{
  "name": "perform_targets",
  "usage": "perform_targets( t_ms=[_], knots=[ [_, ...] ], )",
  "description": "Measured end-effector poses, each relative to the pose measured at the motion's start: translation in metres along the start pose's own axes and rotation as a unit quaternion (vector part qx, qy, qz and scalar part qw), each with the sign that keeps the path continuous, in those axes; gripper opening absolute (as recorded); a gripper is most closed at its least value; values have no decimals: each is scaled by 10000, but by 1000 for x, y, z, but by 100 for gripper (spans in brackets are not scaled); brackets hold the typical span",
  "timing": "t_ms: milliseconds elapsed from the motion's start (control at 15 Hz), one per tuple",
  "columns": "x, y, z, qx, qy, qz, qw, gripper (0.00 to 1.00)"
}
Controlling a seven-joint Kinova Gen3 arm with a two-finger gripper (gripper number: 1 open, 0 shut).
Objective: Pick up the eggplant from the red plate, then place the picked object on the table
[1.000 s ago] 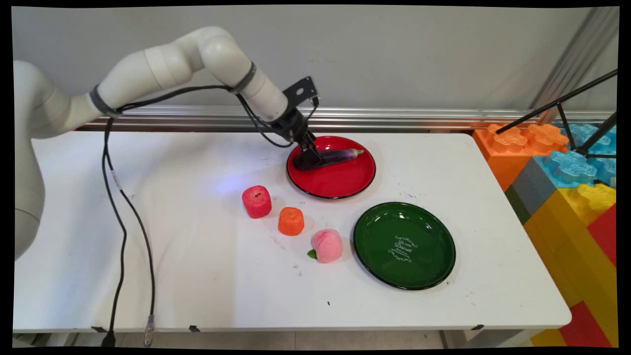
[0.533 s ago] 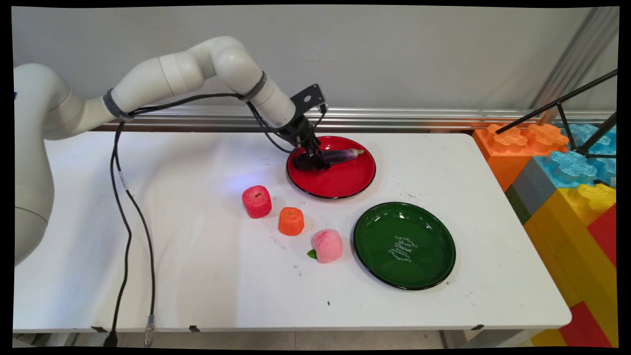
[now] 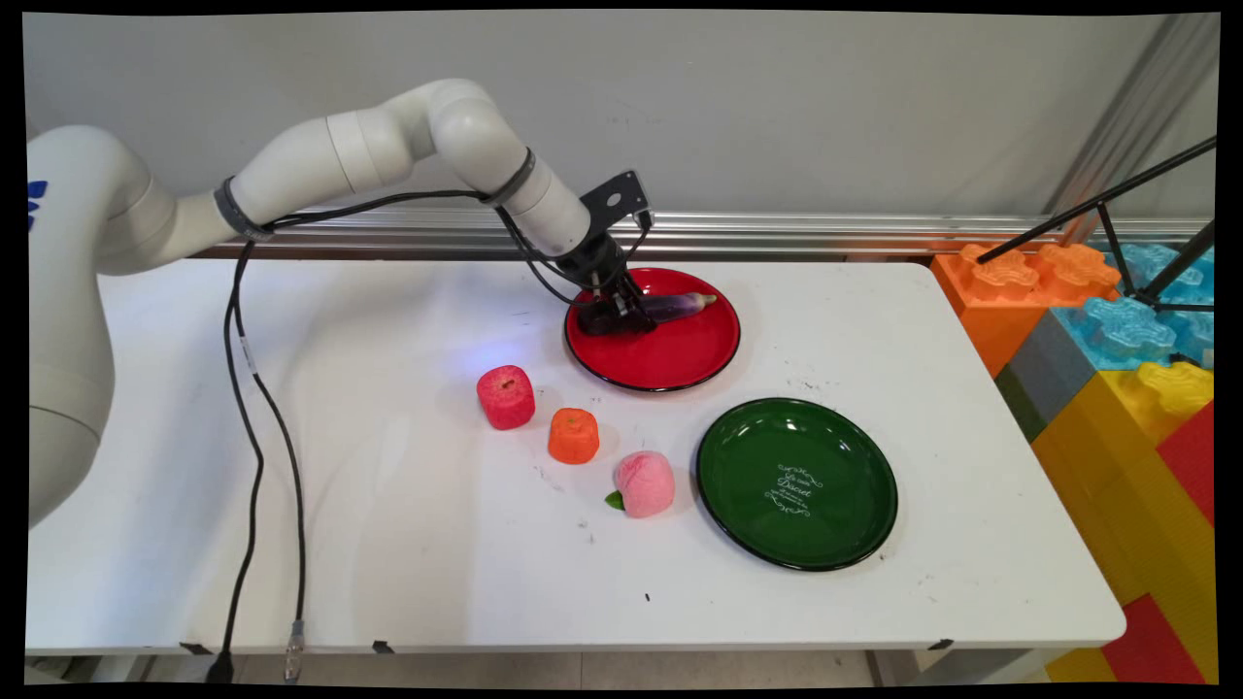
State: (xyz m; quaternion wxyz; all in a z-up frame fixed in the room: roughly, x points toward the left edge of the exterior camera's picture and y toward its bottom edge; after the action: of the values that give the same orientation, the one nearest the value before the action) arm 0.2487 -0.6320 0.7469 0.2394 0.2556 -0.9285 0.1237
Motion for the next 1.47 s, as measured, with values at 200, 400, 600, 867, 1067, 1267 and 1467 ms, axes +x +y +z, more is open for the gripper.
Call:
perform_targets(
  t_ms=[200, 400, 600, 867, 1067, 1267, 1467],
  knots=[
    [0, 1, 1, 14, -23, 17, 10000, 0],
    [-1, 3, 1, 17, -45, 11, 10000, 0],
    [0, 6, -2, 8, -45, -6, 10000, 0],
    [9, 10, -17, 10, 52, -20, 10000, 0],
    [19, 16, -42, -2, 182, -41, 9998, 0],
    [28, 27, -77, -84, 324, 12, 9994, 0],
    [29, 38, -108, -212, 417, 130, 9988, 0]
  ],
)
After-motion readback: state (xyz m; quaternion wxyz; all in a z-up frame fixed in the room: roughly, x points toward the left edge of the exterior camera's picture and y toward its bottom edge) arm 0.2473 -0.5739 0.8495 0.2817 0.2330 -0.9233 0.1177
